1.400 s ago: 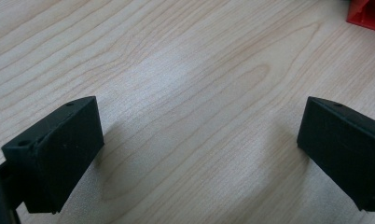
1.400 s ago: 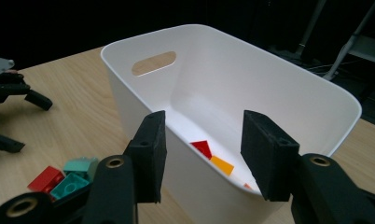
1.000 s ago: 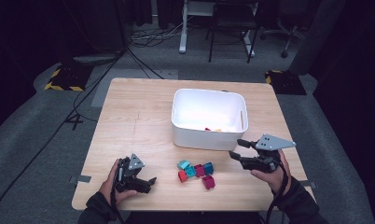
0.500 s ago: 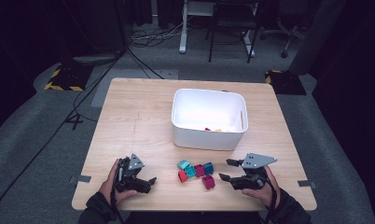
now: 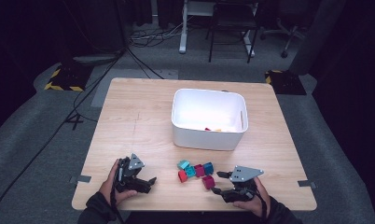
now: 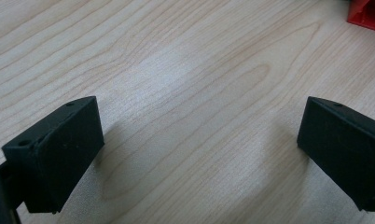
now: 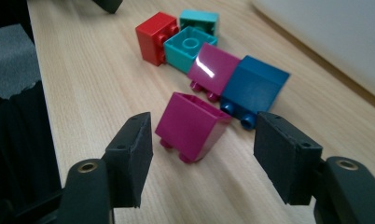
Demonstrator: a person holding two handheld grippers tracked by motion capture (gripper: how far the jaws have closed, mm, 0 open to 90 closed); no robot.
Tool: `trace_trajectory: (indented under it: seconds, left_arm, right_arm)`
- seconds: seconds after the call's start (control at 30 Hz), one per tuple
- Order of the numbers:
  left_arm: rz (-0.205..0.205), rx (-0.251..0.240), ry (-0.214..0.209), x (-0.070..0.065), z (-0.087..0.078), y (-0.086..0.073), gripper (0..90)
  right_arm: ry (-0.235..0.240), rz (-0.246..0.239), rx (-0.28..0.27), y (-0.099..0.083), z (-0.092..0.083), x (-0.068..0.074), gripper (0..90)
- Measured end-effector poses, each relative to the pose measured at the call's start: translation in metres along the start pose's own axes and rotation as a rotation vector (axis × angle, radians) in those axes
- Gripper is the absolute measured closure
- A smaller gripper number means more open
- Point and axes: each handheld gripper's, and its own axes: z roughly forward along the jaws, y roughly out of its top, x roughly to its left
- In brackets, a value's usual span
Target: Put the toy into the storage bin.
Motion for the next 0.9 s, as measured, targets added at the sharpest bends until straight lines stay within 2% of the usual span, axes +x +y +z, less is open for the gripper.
trace_trajectory:
  seconds: [0.23, 0.53, 0.63, 0.67, 0.77, 0.87, 0.9]
  left_arm:
    - [0.0, 0.0, 0.0, 0.0, 0.0, 0.0, 0.5]
    - [0.0, 0.0, 0.0, 0.0, 0.0, 0.0, 0.5]
    - [0.0, 0.0, 0.0, 0.0, 0.0, 0.0, 0.5]
    - [0.0, 0.0, -0.001, 0.0, 0.0, 0.0, 0.5]
    - [0.0, 0.0, -0.001, 0.0, 0.0, 0.0, 0.5]
    - [0.0, 0.0, -0.001, 0.0, 0.0, 0.0, 0.5]
    - [-0.001, 0.0, -0.001, 0.0, 0.0, 0.0, 0.5]
  right_arm:
    - [0.015, -0.003, 0.033, 0.0, 0.013, 0.01, 37.9]
    - [-0.013, 0.007, 0.063, 0.004, 0.027, 0.015, 38.1]
    - [-0.013, -0.002, 0.064, 0.005, 0.029, 0.015, 44.2]
    - [-0.024, 0.008, 0.07, 0.005, 0.029, 0.016, 46.1]
    - [-0.027, 0.007, 0.068, 0.004, 0.027, 0.015, 57.5]
    - [-0.032, -0.004, 0.059, 0.004, 0.026, 0.015, 58.6]
    - [-0.03, -0.024, 0.057, 0.003, 0.025, 0.015, 58.7]
